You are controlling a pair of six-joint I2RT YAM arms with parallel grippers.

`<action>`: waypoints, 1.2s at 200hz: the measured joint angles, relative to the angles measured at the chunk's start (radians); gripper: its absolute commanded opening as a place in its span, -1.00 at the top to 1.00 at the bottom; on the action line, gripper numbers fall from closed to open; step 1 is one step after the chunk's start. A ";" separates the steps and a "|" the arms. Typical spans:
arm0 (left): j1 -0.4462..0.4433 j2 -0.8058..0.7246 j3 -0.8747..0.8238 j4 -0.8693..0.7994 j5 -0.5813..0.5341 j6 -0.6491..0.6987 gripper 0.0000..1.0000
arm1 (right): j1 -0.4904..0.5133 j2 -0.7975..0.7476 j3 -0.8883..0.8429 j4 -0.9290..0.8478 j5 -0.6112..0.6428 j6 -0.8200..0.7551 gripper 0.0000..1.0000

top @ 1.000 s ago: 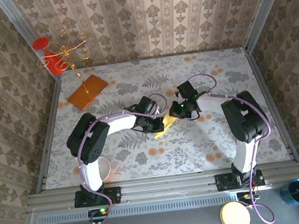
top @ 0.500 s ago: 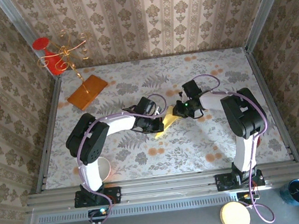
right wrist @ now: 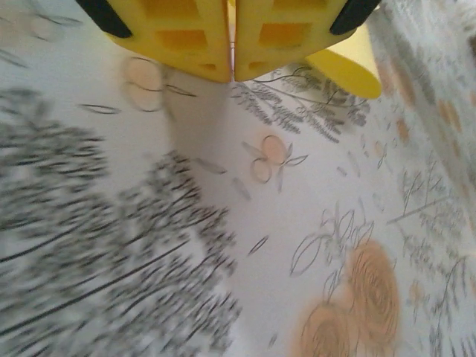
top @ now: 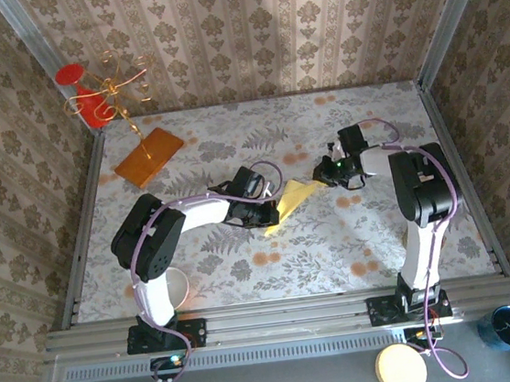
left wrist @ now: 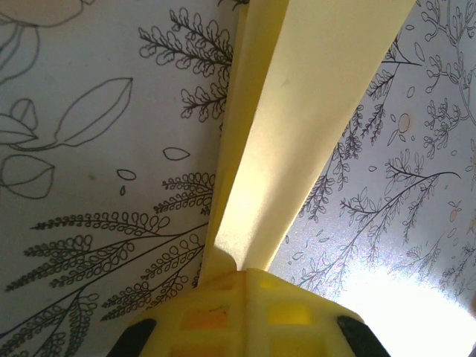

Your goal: Fold a paper plane with a square sheet of paper (pick it up from the middle)

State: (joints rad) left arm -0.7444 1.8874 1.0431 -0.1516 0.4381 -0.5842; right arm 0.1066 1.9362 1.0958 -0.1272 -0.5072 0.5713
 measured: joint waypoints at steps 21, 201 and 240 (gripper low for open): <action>0.000 0.000 0.001 0.000 0.000 0.000 1.00 | -0.005 -0.110 -0.035 -0.002 0.042 0.000 0.74; 0.000 0.000 0.002 -0.003 0.000 -0.010 1.00 | 0.325 -0.086 -0.191 0.184 0.031 0.185 0.97; 0.004 -0.010 -0.016 0.018 -0.001 -0.016 1.00 | 0.200 -0.078 -0.203 0.203 -0.005 0.183 0.96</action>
State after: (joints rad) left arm -0.7406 1.8778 1.0271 -0.1341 0.4374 -0.5999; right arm 0.3069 1.8584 0.8928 0.0757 -0.5121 0.7540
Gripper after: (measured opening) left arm 0.049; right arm 0.068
